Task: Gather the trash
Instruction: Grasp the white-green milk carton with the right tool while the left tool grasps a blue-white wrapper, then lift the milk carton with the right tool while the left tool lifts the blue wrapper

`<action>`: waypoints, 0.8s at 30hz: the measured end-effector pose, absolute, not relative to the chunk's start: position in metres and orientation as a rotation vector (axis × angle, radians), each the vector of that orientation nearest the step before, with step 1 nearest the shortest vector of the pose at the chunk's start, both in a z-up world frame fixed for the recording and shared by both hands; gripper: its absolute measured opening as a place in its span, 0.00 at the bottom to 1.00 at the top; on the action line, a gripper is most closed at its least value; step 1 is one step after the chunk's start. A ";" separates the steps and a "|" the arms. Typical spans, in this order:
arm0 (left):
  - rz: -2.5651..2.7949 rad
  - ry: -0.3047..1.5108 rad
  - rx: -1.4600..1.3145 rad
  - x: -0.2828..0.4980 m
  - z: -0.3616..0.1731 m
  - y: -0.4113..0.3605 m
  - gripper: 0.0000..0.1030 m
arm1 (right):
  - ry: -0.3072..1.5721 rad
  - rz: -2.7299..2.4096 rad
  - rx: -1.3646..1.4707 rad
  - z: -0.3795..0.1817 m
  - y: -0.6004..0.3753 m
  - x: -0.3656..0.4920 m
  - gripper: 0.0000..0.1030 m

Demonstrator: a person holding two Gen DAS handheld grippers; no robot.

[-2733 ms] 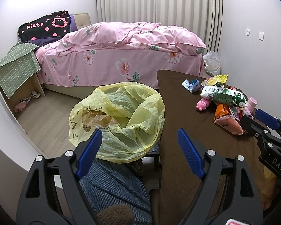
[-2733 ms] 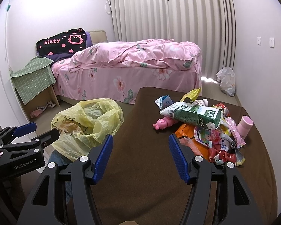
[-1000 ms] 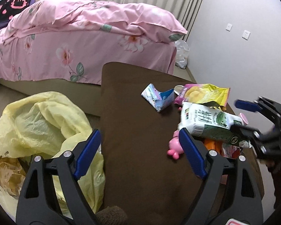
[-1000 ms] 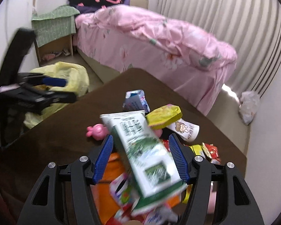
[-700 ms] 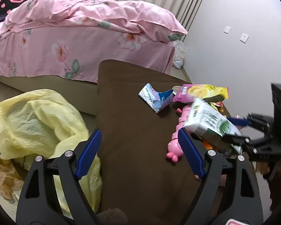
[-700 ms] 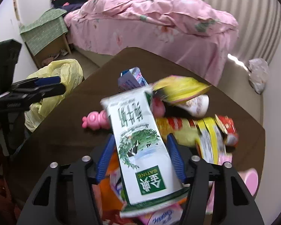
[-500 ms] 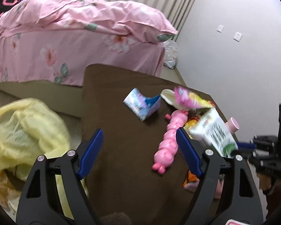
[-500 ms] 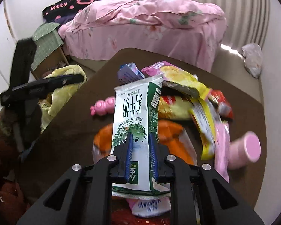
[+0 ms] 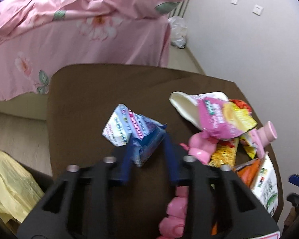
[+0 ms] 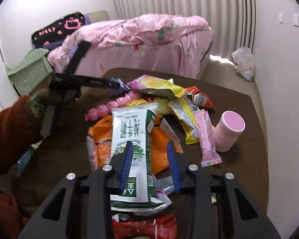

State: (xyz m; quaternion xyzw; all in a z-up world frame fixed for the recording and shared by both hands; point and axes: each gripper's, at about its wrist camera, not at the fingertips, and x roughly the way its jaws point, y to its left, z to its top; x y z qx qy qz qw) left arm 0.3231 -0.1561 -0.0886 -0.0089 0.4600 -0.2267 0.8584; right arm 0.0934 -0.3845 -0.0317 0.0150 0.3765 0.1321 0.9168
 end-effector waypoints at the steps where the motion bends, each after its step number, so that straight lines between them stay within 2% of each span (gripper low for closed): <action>1: -0.479 0.960 -0.038 0.320 -0.087 -0.152 0.15 | 0.774 0.275 0.031 -0.031 -0.384 0.091 0.40; 3: -0.479 0.925 -0.053 0.306 -0.077 -0.141 0.07 | 0.779 0.274 0.016 -0.033 -0.383 0.090 0.41; 10: -0.557 0.866 -0.076 0.238 -0.033 -0.113 0.06 | 0.796 0.271 -0.061 -0.037 -0.356 0.098 0.43; 12: -0.595 0.894 -0.072 0.220 -0.032 -0.114 0.06 | 0.834 0.314 -0.041 -0.040 -0.349 0.105 0.50; 17: -0.674 0.972 -0.033 0.169 -0.051 -0.122 0.06 | 0.902 0.232 -0.161 -0.052 -0.330 0.126 0.50; 22: -0.648 0.974 0.005 0.143 -0.063 -0.118 0.16 | 0.927 0.162 -0.234 -0.051 -0.322 0.146 0.51; 24: -0.661 0.970 -0.013 0.136 -0.062 -0.112 0.26 | 0.970 0.186 -0.233 -0.053 -0.320 0.153 0.51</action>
